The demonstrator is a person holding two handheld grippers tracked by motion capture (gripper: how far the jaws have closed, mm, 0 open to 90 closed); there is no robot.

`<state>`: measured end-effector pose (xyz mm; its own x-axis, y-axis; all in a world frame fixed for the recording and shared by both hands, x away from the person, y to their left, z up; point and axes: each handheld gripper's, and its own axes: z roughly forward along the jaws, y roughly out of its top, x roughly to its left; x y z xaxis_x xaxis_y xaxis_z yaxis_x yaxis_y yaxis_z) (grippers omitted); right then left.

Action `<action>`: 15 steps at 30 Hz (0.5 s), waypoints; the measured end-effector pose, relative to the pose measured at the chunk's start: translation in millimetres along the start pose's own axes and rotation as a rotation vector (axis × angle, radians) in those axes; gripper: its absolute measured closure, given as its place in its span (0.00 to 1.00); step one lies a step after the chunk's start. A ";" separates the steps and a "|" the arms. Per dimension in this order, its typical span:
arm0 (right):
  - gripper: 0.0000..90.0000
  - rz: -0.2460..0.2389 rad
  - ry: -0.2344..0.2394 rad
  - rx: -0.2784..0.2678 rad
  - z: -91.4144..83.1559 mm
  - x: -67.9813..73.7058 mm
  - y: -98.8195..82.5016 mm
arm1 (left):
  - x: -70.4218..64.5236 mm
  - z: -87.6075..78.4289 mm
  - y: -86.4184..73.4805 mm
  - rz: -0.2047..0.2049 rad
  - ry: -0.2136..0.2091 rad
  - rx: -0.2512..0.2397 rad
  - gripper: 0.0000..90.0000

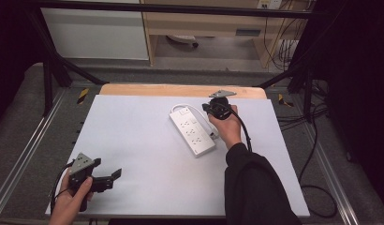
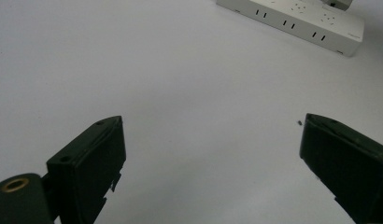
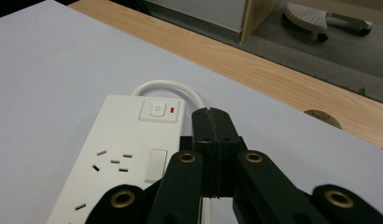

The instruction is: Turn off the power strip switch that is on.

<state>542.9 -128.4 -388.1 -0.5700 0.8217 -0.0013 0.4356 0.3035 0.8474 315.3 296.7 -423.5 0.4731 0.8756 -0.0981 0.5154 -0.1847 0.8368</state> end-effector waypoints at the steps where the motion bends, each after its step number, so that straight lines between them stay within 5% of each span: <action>1: 1.00 -0.001 0.002 0.004 1.5 0.1 -0.7 | 0.0 -0.1 0.0 0.000 0.000 0.000 0.08; 15: 1.00 0.000 0.007 0.034 9.0 0.7 -5.6 | 0.0 -0.6 -0.1 -0.005 0.002 -0.003 0.08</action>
<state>546.3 -125.2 -397.6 -0.5748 0.8183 0.0026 0.4588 0.3196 0.8291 314.9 296.9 -423.3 0.4692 0.8772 -0.1016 0.5155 -0.1787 0.8381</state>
